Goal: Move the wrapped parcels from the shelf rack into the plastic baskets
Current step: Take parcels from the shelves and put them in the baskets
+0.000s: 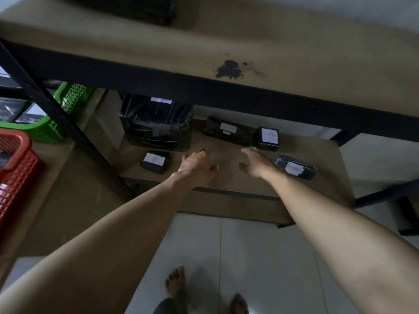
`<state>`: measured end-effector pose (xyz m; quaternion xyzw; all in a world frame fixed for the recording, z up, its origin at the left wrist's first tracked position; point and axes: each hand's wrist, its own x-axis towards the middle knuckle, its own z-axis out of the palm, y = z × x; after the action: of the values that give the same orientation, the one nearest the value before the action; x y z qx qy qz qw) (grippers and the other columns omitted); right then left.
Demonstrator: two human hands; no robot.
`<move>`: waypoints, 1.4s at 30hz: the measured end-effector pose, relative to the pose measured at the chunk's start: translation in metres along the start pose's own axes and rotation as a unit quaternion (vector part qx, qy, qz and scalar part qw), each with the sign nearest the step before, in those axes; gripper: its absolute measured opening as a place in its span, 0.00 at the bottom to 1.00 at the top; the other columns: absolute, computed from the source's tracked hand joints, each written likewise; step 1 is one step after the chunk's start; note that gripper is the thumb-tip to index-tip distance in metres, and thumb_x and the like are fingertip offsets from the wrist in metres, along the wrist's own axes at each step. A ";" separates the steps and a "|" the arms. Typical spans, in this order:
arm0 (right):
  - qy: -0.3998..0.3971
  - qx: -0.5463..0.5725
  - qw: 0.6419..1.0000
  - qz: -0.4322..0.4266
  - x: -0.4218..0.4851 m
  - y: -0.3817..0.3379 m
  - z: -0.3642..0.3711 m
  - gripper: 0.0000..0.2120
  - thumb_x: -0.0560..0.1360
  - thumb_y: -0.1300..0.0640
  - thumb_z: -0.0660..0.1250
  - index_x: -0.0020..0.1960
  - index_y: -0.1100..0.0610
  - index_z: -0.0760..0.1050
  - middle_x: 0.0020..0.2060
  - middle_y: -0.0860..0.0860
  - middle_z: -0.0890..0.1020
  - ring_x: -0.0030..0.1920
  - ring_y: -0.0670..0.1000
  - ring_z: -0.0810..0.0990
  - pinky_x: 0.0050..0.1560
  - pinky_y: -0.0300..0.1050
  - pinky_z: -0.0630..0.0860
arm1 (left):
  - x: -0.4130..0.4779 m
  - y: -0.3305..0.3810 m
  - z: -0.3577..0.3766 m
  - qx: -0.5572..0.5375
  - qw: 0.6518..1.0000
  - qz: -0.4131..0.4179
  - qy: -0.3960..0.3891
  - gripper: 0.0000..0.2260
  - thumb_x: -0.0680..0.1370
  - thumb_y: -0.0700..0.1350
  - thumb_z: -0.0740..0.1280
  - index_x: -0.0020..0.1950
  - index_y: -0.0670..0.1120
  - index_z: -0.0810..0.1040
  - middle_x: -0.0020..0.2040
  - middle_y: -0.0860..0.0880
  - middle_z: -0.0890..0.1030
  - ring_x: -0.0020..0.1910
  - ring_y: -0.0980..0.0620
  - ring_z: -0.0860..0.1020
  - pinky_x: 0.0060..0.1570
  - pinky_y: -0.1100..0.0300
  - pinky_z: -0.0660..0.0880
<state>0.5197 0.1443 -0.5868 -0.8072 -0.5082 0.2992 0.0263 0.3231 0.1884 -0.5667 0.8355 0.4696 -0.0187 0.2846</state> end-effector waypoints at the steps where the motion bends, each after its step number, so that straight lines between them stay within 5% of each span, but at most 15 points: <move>1: 0.015 0.003 1.000 -0.015 0.017 0.004 0.003 0.30 0.79 0.53 0.66 0.77 0.56 0.58 0.76 0.54 0.58 0.74 0.57 0.61 0.72 0.54 0.62 | 0.011 -0.001 0.005 0.002 1.000 0.004 0.015 0.09 0.77 0.50 0.63 0.54 0.48 0.74 0.54 0.47 0.78 0.52 0.44 0.76 0.55 0.47 0.68; 7: 0.095 -0.068 0.992 -0.043 0.106 0.026 0.012 0.35 0.79 0.48 0.65 0.79 0.53 0.52 0.79 0.52 0.51 0.77 0.59 0.51 0.74 0.61 0.53 | 0.069 -0.014 0.040 0.020 0.997 -0.014 0.072 0.16 0.77 0.50 0.65 0.64 0.47 0.72 0.62 0.47 0.74 0.61 0.43 0.73 0.60 0.46 0.64; 17: 0.133 -0.147 0.978 -0.062 0.174 0.044 0.007 0.34 0.75 0.38 0.63 0.74 0.52 0.59 0.73 0.56 0.65 0.73 0.59 0.58 0.68 0.55 0.57 | 0.118 -0.041 0.074 0.043 0.995 -0.036 0.080 0.19 0.77 0.52 0.64 0.66 0.48 0.70 0.62 0.46 0.74 0.62 0.44 0.71 0.62 0.45 0.63; 28: 0.217 -0.082 0.956 -0.181 0.162 0.062 0.015 0.40 0.66 0.46 0.77 0.73 0.53 0.65 0.66 0.54 0.69 0.66 0.59 0.65 0.64 0.53 0.64 | 0.131 -0.039 0.089 0.056 0.987 0.003 0.152 0.30 0.77 0.51 0.66 0.76 0.49 0.58 0.77 0.47 0.56 0.73 0.43 0.59 0.69 0.46 0.57; 33: 0.265 -0.118 0.929 -0.228 0.159 0.074 0.030 0.42 0.65 0.47 0.77 0.73 0.53 0.63 0.65 0.54 0.68 0.64 0.58 0.65 0.65 0.54 0.63 | 0.127 -0.042 0.100 0.066 0.985 -0.002 0.160 0.31 0.76 0.51 0.67 0.76 0.49 0.57 0.76 0.48 0.56 0.73 0.44 0.58 0.69 0.47 0.57; 42: 0.214 -0.143 0.951 -0.171 0.099 0.061 0.030 0.42 0.66 0.39 0.74 0.74 0.52 0.62 0.67 0.53 0.70 0.65 0.57 0.67 0.65 0.53 0.63 | 0.060 -0.029 0.079 0.037 0.992 -0.008 0.121 0.25 0.77 0.50 0.65 0.73 0.49 0.64 0.74 0.48 0.61 0.72 0.45 0.59 0.69 0.49 0.57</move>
<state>0.5837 0.1897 -0.6776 -0.7487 -0.6584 0.0347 0.0688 0.3518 0.2071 -0.6643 0.8379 0.5061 0.0626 0.1944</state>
